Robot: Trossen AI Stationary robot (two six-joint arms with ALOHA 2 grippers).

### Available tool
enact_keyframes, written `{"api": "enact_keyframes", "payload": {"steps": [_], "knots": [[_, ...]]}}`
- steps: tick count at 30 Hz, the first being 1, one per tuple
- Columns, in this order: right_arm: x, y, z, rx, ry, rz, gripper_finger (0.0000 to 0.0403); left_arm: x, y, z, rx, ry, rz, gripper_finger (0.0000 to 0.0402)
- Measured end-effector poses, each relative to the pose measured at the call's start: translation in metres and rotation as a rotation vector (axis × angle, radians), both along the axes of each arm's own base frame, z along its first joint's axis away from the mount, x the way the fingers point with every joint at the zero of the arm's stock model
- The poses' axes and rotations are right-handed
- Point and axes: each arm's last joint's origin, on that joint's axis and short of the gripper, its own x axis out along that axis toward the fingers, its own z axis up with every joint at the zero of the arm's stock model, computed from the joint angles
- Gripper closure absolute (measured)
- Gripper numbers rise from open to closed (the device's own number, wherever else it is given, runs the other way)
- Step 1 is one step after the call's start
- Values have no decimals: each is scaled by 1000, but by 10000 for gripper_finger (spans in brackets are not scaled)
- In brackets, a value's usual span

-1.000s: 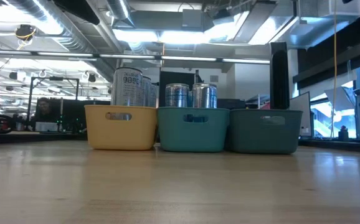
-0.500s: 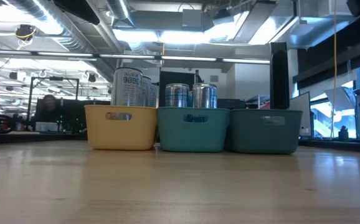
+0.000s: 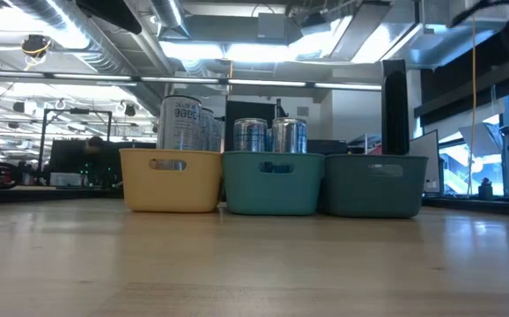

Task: Sort soda cans
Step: Put the top right red-white soda can into the blue bin

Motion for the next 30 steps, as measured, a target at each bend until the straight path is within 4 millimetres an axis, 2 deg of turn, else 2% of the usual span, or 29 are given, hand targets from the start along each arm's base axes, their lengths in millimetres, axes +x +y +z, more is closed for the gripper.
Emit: {"api": "enact_keyframes", "payload": {"steps": [5, 12, 24, 30], "knots": [[2, 3, -16, 40, 6, -1, 66, 0, 0, 0, -3, -1, 3, 391], [3, 3, -27, 39, -4, -23, 66, 0, 0, 0, 0, 1, 0, 391], [8, 6, -31, 5, 22, -42, 110, 0, 0, 0, 1, 1, 0, 391], [15, 10, -16, 1, -58, -58, 109, 0, 0, 0, 7, 5, -4, 391]]}}
